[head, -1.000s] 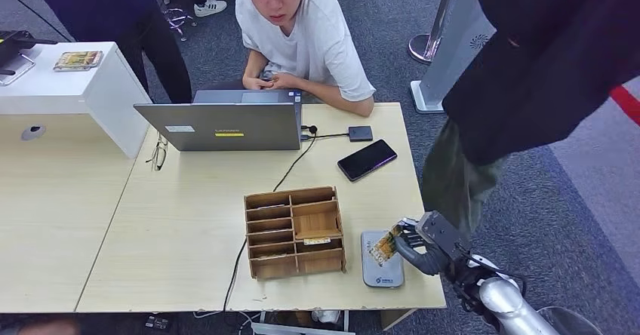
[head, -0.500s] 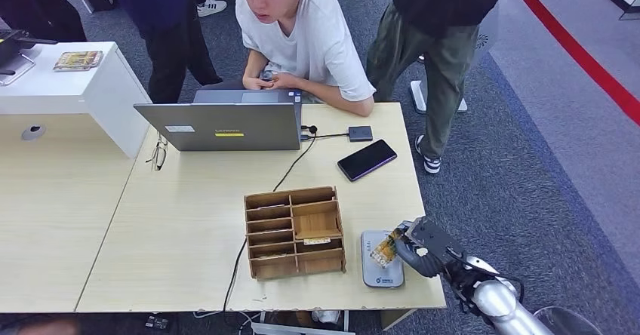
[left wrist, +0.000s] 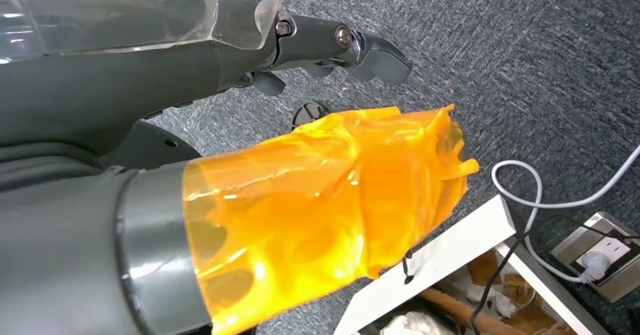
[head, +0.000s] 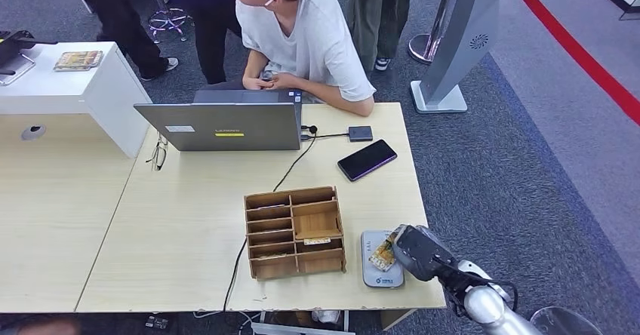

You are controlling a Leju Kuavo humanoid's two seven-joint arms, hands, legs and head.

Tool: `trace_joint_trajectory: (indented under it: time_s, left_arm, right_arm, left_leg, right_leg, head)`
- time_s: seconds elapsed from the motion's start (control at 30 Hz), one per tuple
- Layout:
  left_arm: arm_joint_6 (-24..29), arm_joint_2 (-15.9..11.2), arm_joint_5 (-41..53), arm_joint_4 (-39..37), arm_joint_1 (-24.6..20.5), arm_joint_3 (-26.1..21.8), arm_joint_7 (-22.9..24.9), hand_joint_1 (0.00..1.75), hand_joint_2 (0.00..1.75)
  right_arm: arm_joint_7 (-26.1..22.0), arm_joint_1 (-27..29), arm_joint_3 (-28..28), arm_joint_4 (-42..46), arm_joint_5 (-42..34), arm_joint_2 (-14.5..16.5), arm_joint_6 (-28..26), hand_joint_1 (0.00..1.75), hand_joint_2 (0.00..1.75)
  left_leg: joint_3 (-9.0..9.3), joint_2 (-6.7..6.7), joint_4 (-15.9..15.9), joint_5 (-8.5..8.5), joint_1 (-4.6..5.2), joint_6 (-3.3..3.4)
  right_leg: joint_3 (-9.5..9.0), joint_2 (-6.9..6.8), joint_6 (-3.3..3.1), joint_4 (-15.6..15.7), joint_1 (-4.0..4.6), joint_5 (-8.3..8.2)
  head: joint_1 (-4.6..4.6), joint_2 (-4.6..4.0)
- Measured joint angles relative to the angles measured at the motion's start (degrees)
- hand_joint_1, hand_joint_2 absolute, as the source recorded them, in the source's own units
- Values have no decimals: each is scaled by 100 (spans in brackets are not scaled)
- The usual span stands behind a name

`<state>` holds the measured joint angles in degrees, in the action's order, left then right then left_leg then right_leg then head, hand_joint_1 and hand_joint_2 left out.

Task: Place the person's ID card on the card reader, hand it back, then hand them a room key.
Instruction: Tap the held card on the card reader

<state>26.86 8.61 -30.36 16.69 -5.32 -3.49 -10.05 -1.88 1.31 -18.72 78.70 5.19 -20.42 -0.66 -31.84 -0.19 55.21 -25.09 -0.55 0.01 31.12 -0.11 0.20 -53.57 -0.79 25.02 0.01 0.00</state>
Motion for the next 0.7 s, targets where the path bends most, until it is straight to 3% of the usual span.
trace_joint_trajectory:
  time_s: [0.7]
  left_arm:
    - [10,0,23,89,94,33,50,0,0]
  right_arm:
    - [177,-124,-209,-214,1381,379,-527,175,175]
  left_leg:
    - [1,0,0,0,0,0]
  right_leg:
    - [-1,0,0,0,0,0]
  head:
    - [1,0]
